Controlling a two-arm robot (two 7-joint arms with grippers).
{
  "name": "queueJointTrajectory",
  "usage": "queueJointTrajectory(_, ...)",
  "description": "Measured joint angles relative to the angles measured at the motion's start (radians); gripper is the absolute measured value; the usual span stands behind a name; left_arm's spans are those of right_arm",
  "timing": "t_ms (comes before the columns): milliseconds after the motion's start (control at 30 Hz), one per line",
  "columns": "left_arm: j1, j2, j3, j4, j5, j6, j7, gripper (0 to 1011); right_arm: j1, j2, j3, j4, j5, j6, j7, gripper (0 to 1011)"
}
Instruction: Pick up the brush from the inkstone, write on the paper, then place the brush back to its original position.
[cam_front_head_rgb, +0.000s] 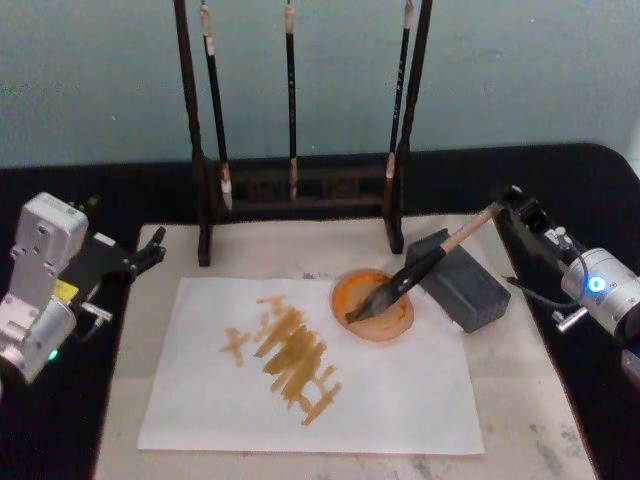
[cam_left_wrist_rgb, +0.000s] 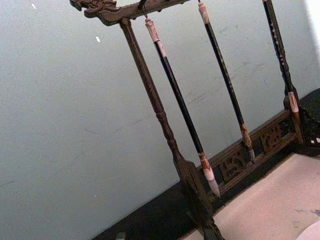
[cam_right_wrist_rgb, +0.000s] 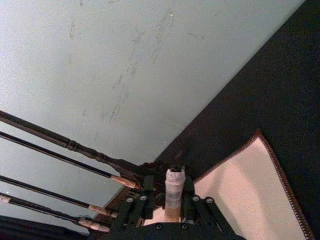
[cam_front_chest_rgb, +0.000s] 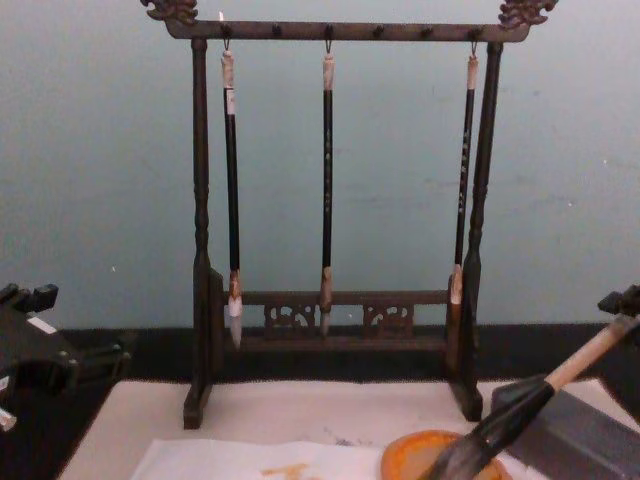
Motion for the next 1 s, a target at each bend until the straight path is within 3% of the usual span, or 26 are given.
queueJointTrajectory(200, 0.000, 0.000, 0.000, 0.000, 0.000, 0.000, 0.000, 1010, -0.001, -0.001, 0.001, -0.001, 0.000, 0.000, -0.001, 528)
queueJointTrajectory(700, 0.000, 0.000, 0.000, 0.000, 0.000, 0.000, 0.000, 1010, -0.001, -0.001, 0.002, -0.001, -0.002, 0.000, -0.001, 957)
queueJointTrajectory(867, 0.000, 0.000, 0.000, 0.000, 0.000, 0.000, 0.000, 1010, -0.002, -0.001, 0.002, -0.001, -0.002, 0.000, -0.001, 1000)
queueJointTrajectory(1000, 0.000, 0.000, 0.000, 0.000, 0.000, 0.000, 0.000, 1010, -0.026, 0.015, 0.000, -0.050, 0.010, 0.003, -0.039, 1000)
